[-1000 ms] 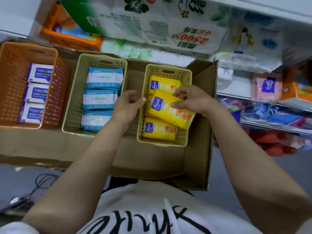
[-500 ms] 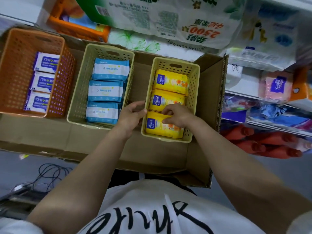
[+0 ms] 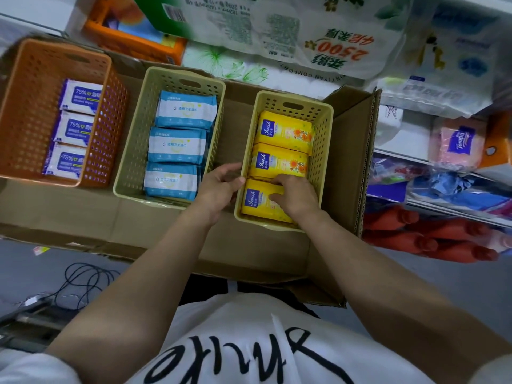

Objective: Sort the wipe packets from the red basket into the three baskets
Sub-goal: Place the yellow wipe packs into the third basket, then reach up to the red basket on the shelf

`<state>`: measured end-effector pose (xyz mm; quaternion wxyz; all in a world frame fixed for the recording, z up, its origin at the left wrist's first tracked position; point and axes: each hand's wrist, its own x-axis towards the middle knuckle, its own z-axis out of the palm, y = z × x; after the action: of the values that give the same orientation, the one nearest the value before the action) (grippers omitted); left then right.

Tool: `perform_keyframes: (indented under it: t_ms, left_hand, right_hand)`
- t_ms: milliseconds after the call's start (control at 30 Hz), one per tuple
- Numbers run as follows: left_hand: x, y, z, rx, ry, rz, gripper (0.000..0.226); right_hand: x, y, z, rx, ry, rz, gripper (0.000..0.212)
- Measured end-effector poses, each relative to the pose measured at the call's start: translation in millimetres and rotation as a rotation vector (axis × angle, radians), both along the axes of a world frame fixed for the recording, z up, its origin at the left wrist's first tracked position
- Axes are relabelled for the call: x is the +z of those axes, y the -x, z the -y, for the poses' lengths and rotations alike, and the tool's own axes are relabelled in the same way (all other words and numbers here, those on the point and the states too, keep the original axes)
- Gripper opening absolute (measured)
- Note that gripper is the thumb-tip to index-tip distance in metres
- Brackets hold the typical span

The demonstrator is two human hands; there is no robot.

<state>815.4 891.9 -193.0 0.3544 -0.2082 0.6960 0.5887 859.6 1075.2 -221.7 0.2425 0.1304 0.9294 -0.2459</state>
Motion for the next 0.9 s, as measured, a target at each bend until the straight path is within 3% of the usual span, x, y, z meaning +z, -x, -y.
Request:
perform_keyframes:
  t_ms: [300,533,733,900]
  left_hand:
    - [8.7,-4.7,-6.8,-0.006,0.082,-0.083,0.035]
    - [38.7,-1.9,23.8,-0.120,0.160,-0.225,0.037]
    - [81.4,8.3,128.9,-0.198,0.225,-0.462,0.037]
    - [122.2,0.2,265.5,-0.138,0.453,-0.727,0.034]
  right_hand:
    - [7.7,-4.8,7.1,0.097,-0.168,-0.107,0.034]
    - [57.8,14.1,-2.7,-0.025,-0.137,-0.019,0.037]
    - [134.5,39.3,39.2,0.013,-0.177,-0.116,0.042]
    - [192.3,31.0,148.6,0.067,-0.175,-0.422,0.038]
